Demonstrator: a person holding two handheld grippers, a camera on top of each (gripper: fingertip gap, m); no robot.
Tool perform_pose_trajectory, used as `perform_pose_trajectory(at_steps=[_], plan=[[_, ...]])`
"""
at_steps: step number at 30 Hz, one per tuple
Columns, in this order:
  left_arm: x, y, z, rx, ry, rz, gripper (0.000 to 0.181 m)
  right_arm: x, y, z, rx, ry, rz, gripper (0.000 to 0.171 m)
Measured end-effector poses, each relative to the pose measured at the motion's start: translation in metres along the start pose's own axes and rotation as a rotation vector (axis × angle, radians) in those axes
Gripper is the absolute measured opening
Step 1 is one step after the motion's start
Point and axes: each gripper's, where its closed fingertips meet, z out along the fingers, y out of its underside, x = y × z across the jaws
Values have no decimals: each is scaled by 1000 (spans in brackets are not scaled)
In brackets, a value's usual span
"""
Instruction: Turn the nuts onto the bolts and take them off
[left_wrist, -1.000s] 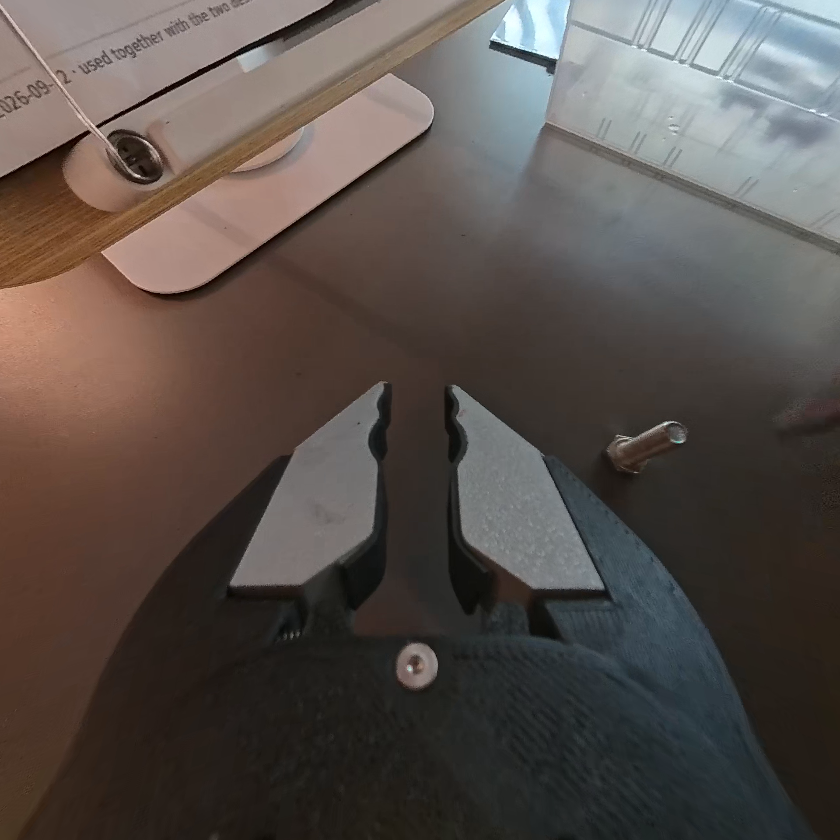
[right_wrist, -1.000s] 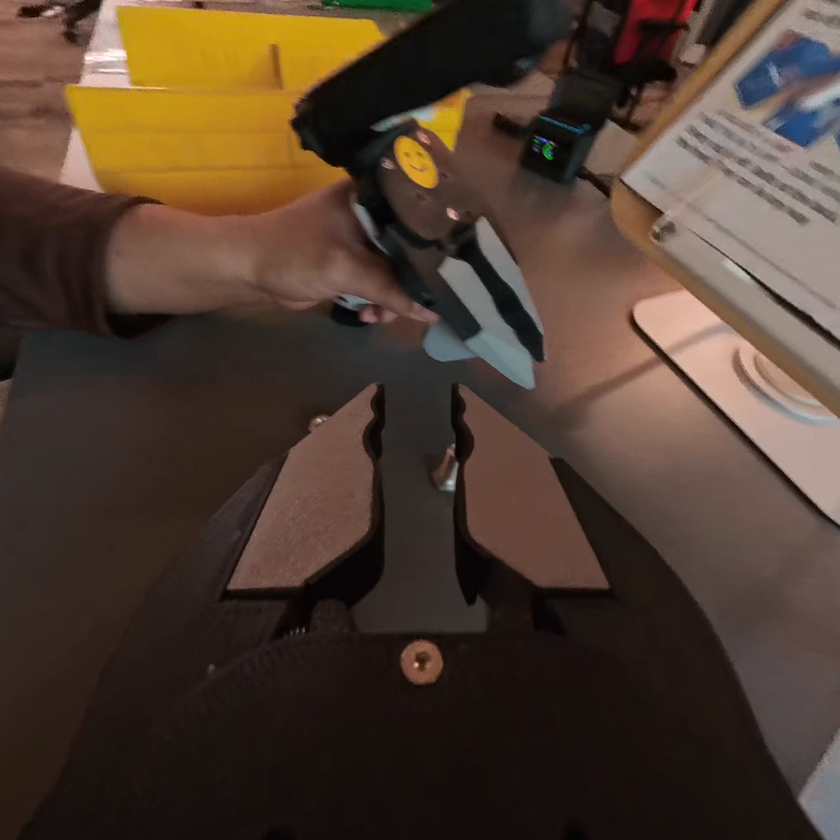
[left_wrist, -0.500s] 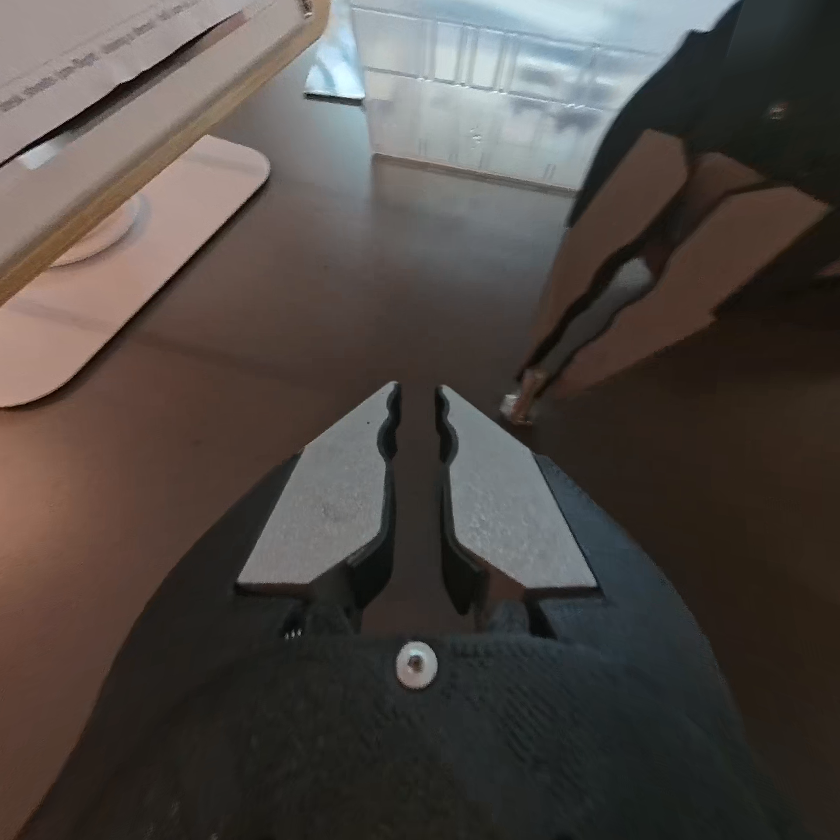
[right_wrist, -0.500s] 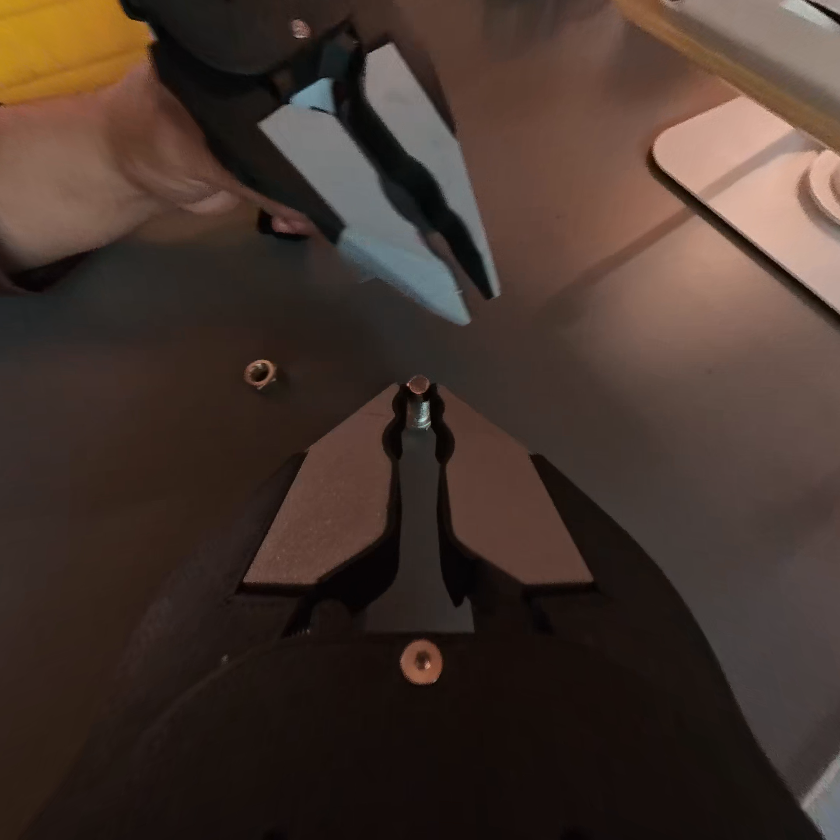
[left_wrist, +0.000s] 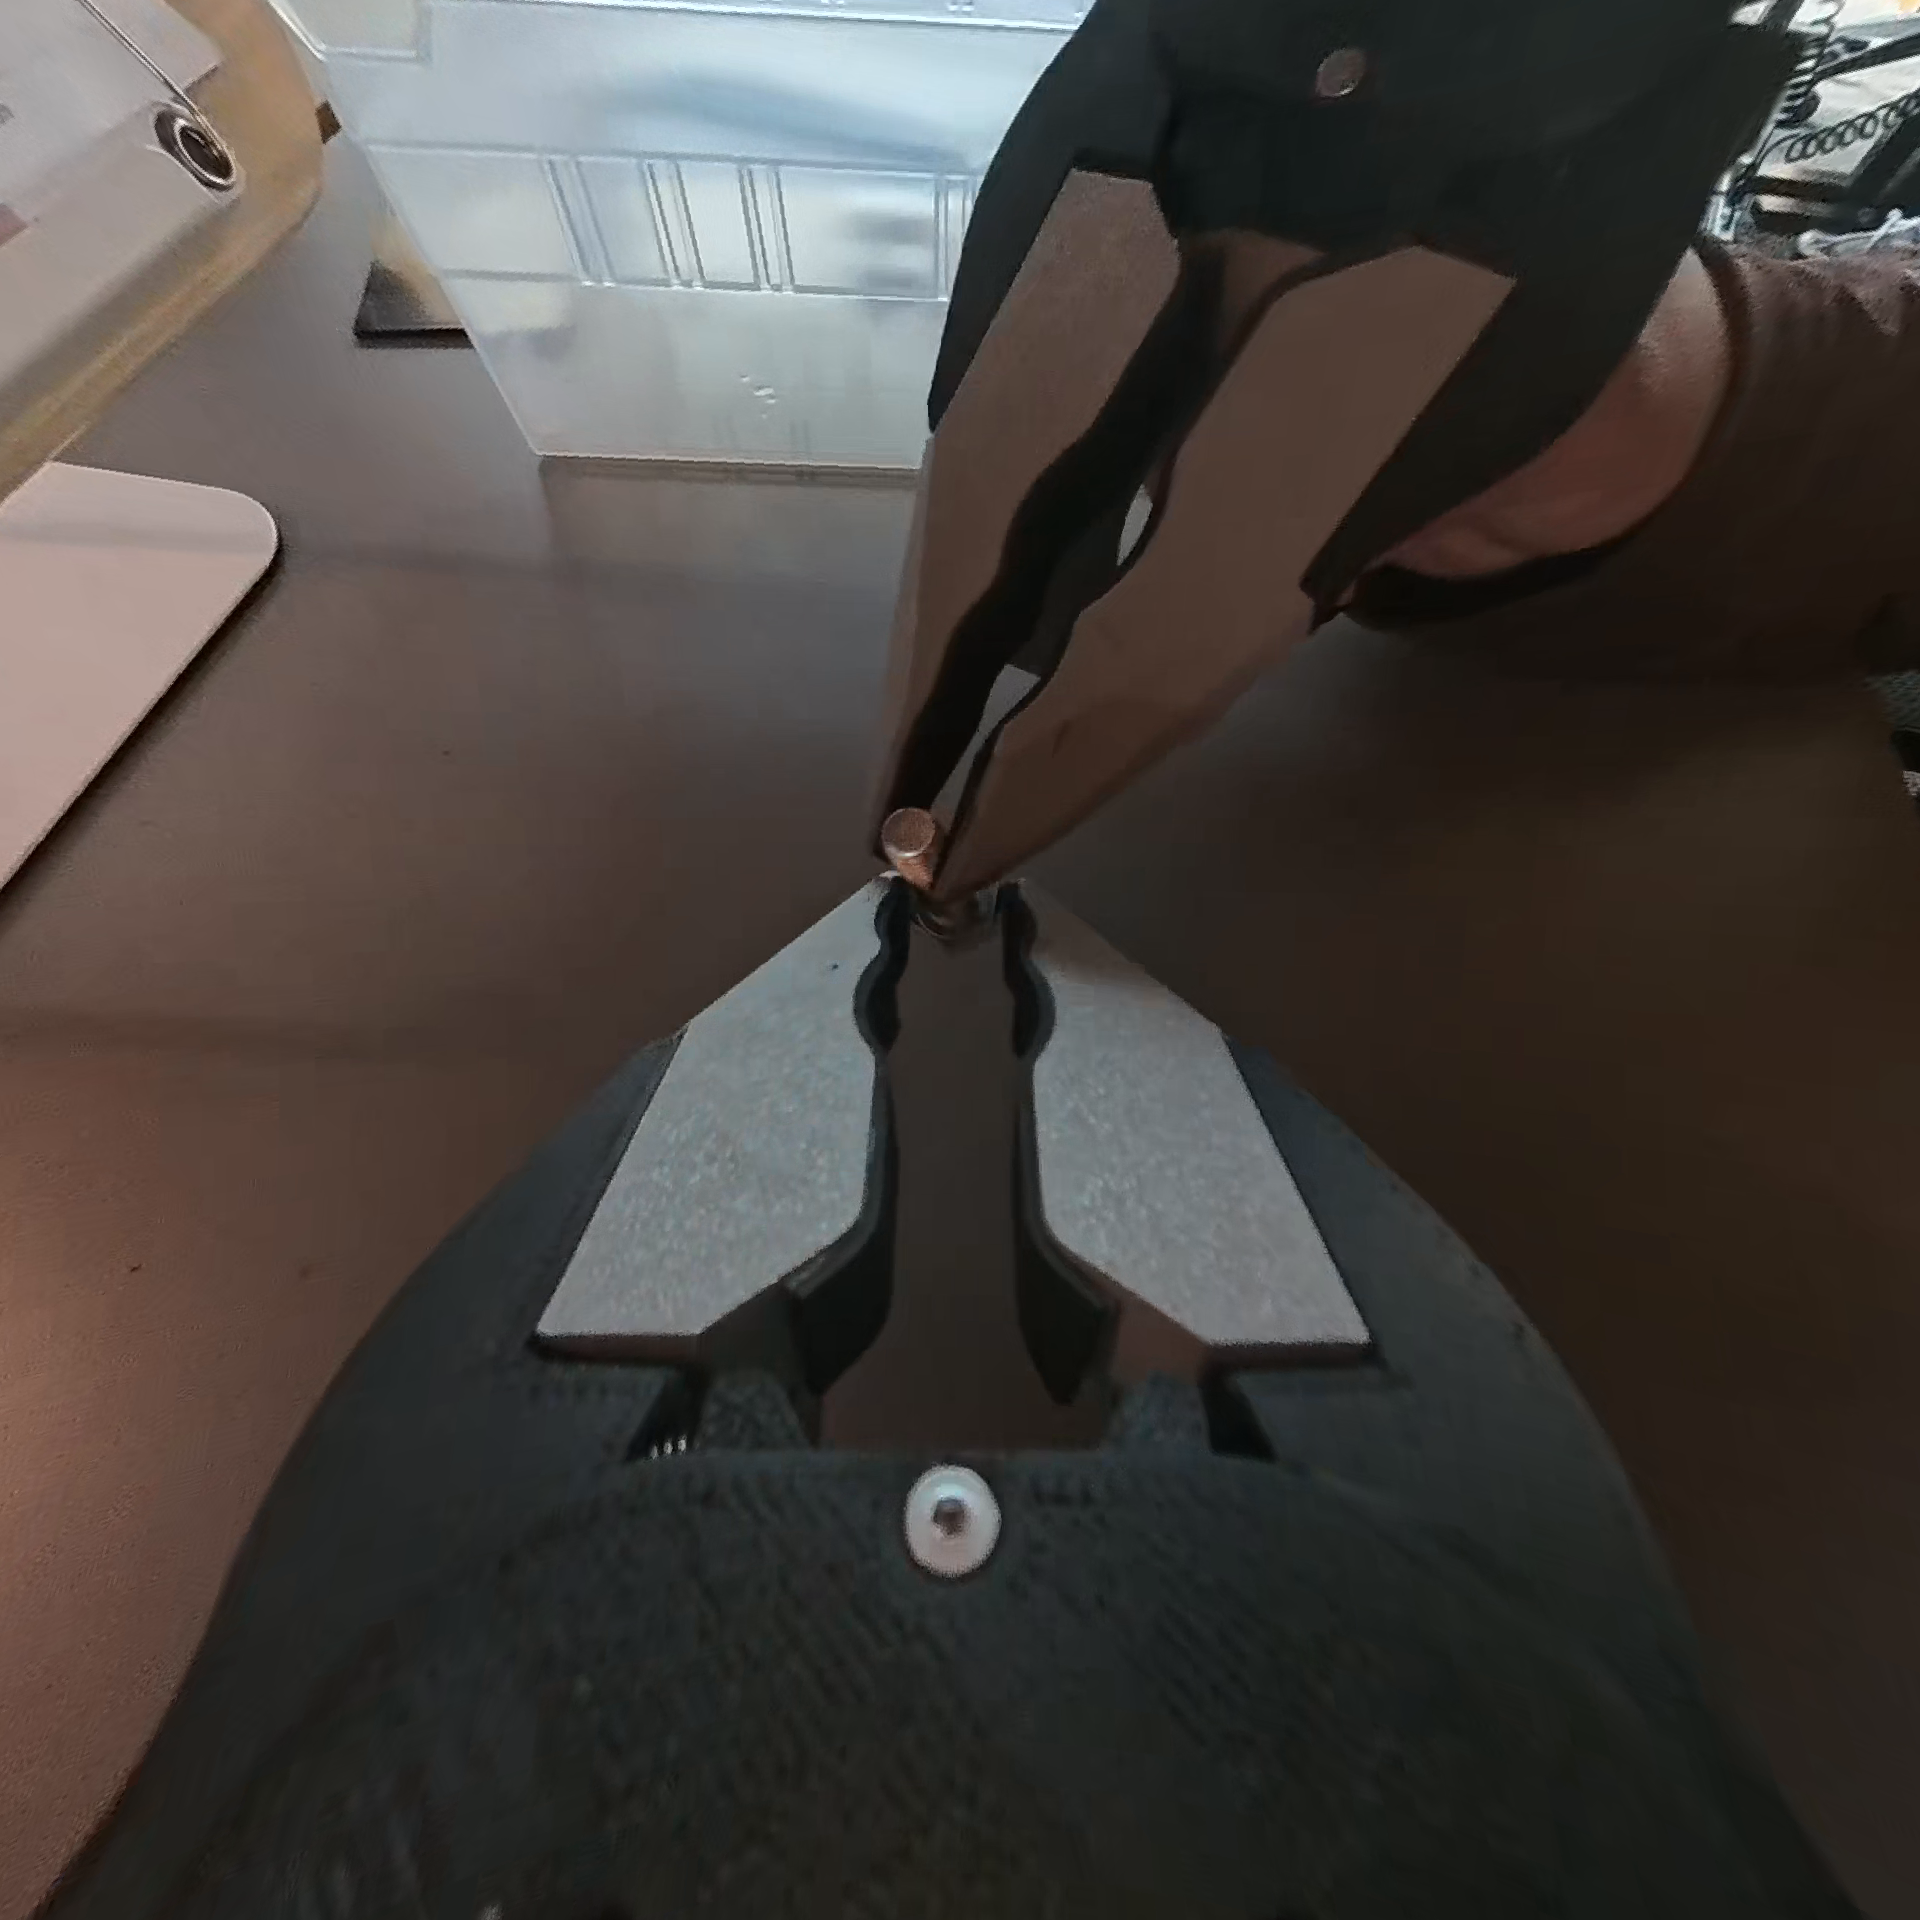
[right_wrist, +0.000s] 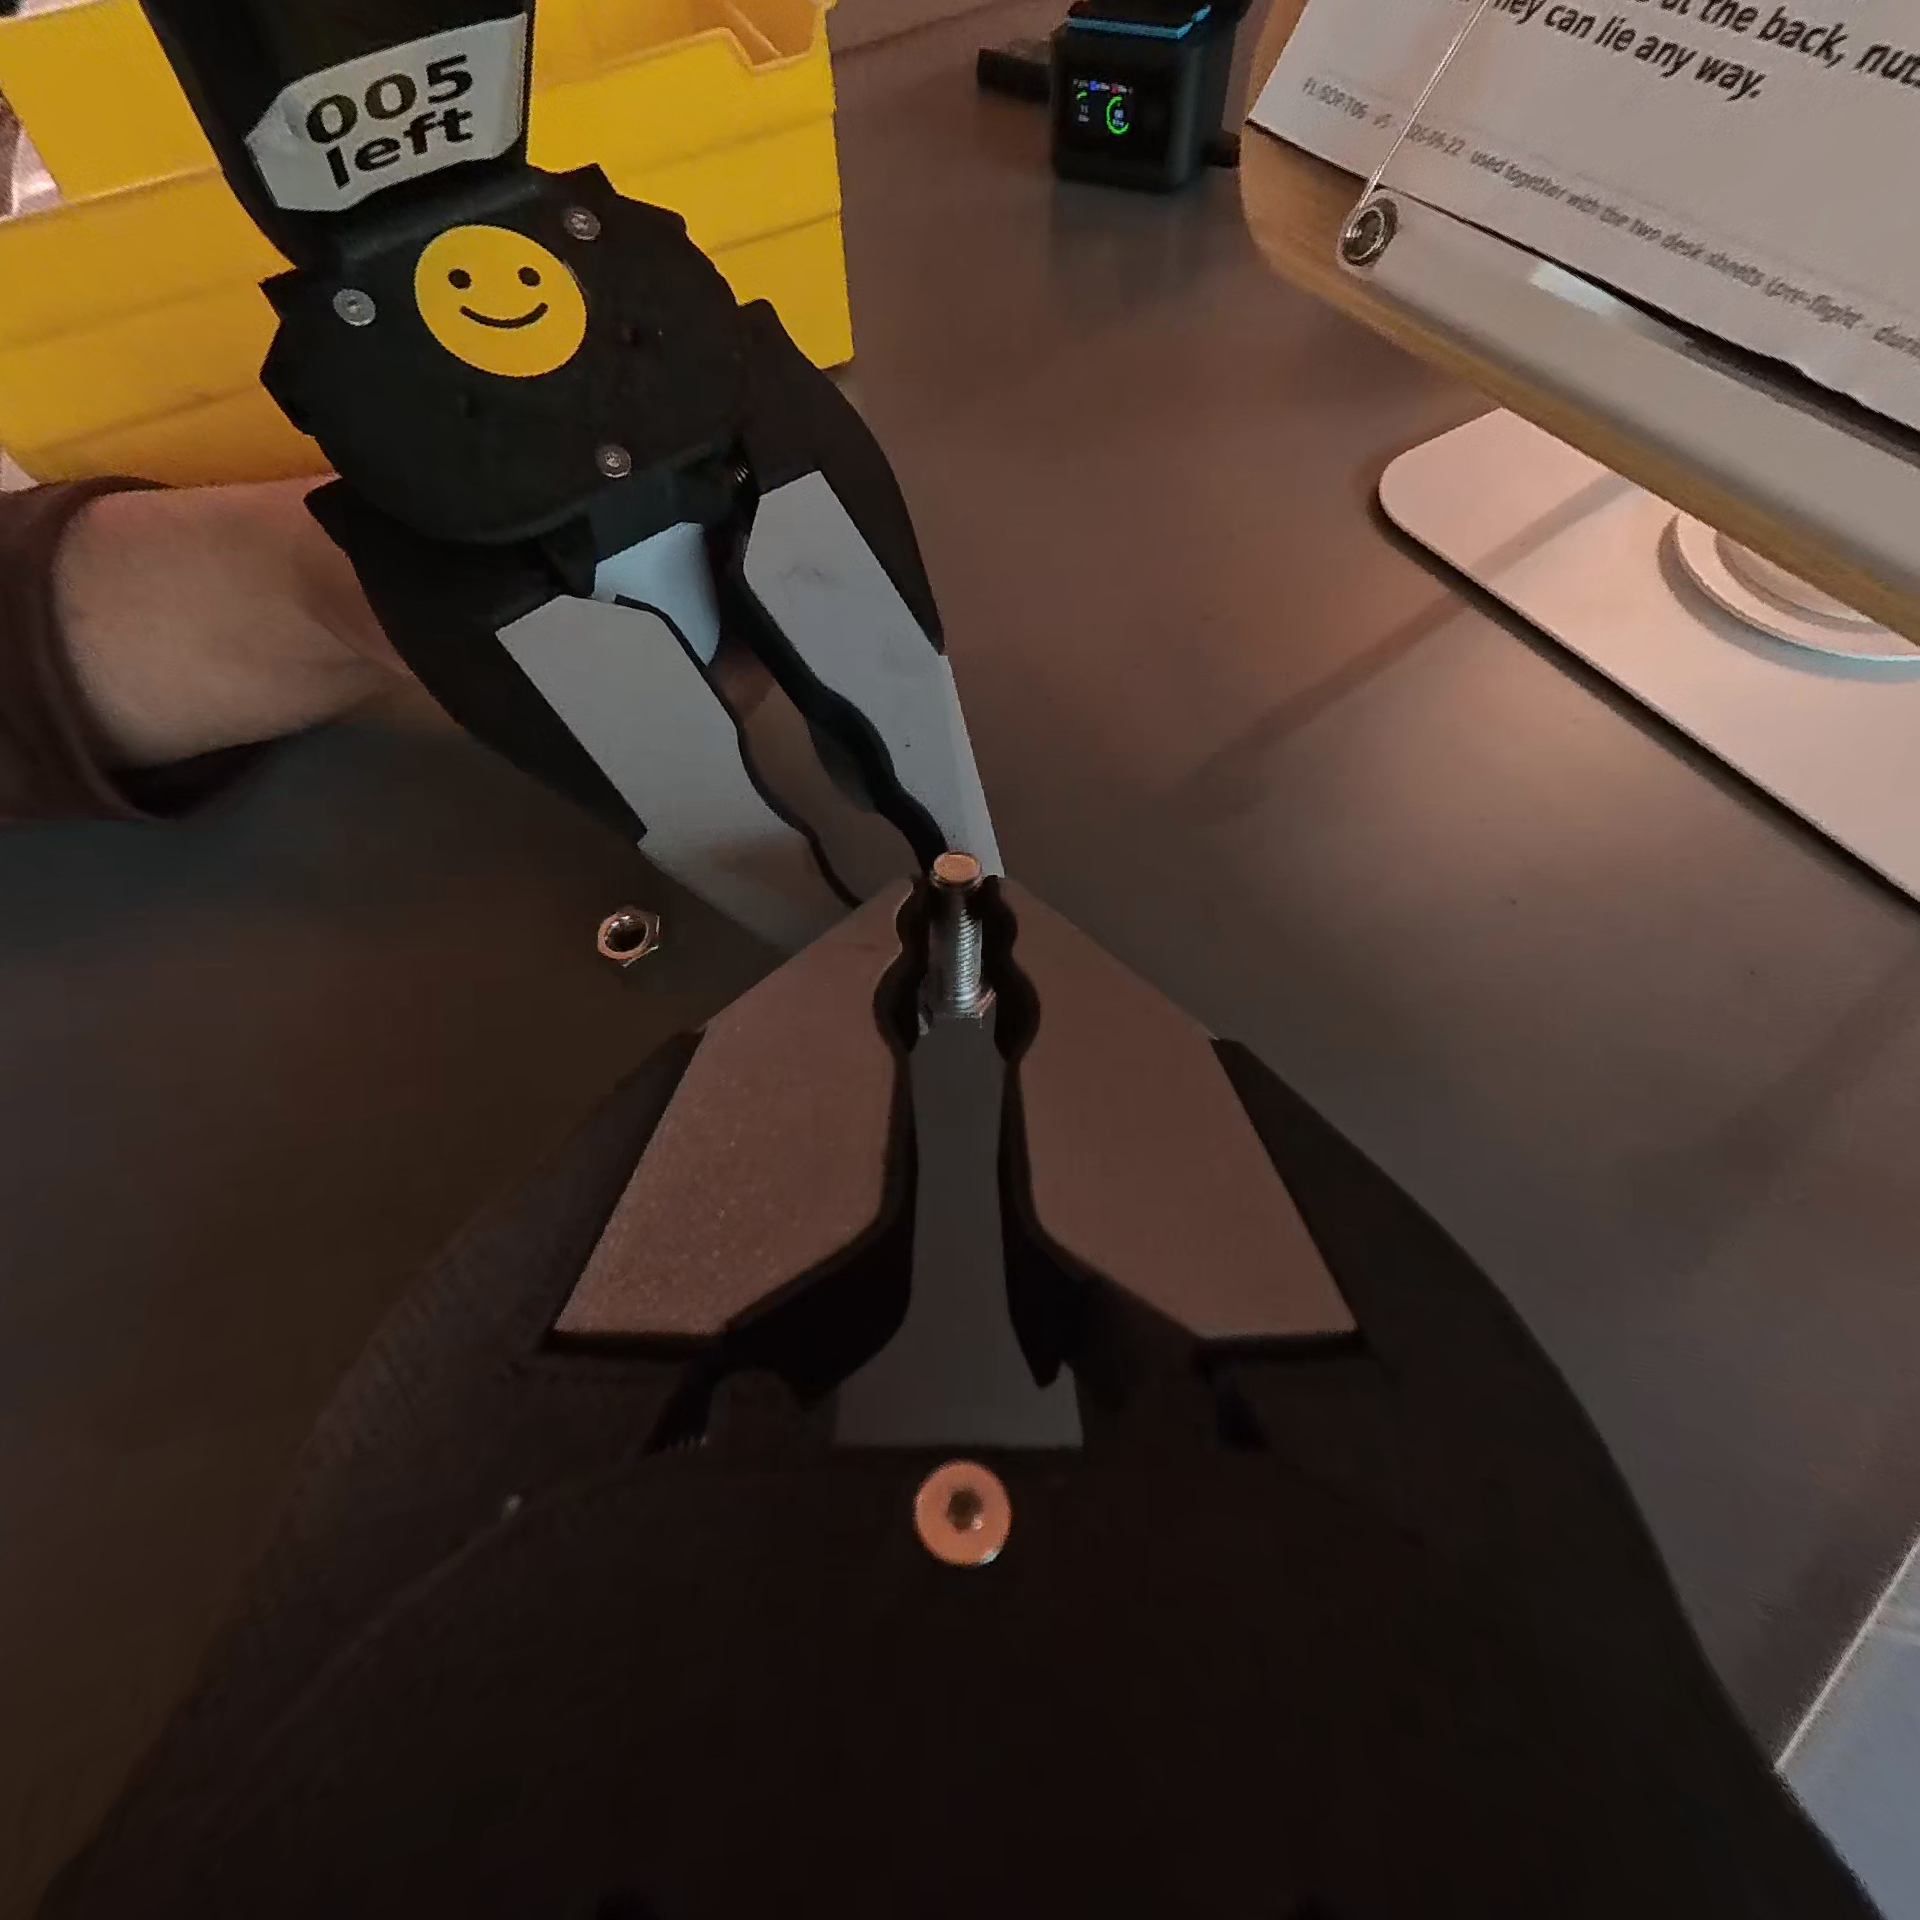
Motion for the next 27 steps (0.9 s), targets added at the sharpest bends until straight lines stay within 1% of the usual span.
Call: perform_pose_trajectory(at_steps=[1,8,13,18,27], plan=[[0,0,0,4,3,-5,16,0,0,0,0,1,-1,6],[-3,-12,-9,97,56,-122,10,3,-6,-5,37,0,27,6],[-2,-17,-11,137,91,-174,8,2,-11,-9,78,-46,86,6],[-2,-17,-10,139,96,-186,9,2,-14,-11,104,-62,104,5],[-2,-13,-9,108,82,-166,9,0,-11,-7,74,-10,19,5]])
